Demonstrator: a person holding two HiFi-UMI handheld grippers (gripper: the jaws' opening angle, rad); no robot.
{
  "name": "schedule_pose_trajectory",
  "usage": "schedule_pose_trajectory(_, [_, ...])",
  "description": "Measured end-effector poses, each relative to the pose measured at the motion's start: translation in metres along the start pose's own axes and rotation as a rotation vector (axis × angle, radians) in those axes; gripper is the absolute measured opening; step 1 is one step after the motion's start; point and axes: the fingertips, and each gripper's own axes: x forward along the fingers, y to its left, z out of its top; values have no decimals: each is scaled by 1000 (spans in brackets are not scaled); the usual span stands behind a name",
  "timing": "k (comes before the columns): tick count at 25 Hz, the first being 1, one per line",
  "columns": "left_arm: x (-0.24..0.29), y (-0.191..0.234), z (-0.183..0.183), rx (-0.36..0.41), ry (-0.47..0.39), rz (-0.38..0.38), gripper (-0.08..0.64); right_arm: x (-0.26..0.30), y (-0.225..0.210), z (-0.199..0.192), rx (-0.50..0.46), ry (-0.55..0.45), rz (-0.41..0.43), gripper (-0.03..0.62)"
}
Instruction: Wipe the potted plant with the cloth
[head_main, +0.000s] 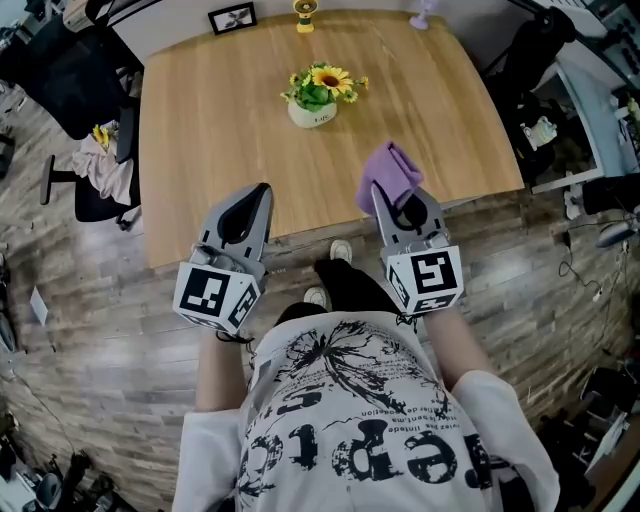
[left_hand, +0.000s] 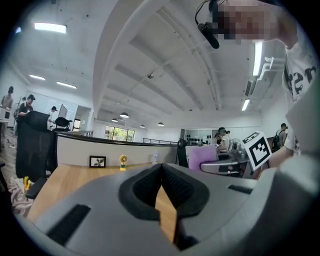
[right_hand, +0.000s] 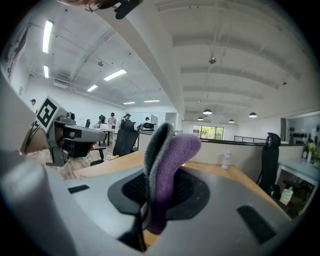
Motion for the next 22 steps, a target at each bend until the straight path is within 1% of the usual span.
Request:
schedule_pose_trajectory(3, [31, 12, -8, -16, 18, -5, 3, 32, -20, -4, 10, 18, 20, 71])
schedule_pose_trajectory(6, [63, 25, -13, -30, 41, 7, 3, 67, -42, -8, 11, 45, 50, 71])
schedule_pose_trajectory(10, [107, 43, -24, -14, 89, 32, 3, 109, -69, -19, 0, 96, 94, 72])
schedule_pose_trajectory(14, [145, 60, -44, -62, 125, 61, 3, 143, -99, -35, -24, 134, 122, 72])
schedule_pose_trajectory(18, [175, 76, -74, -144, 158, 84, 3, 173, -127, -68, -65, 203, 140, 72])
schedule_pose_trajectory(19, [182, 79, -81, -155, 167, 88, 3, 179, -135, -78, -66, 222, 139, 72])
schedule_pose_trajectory(22, [199, 91, -104, -153, 206, 102, 3, 197, -151, -107, -63, 282, 139, 72])
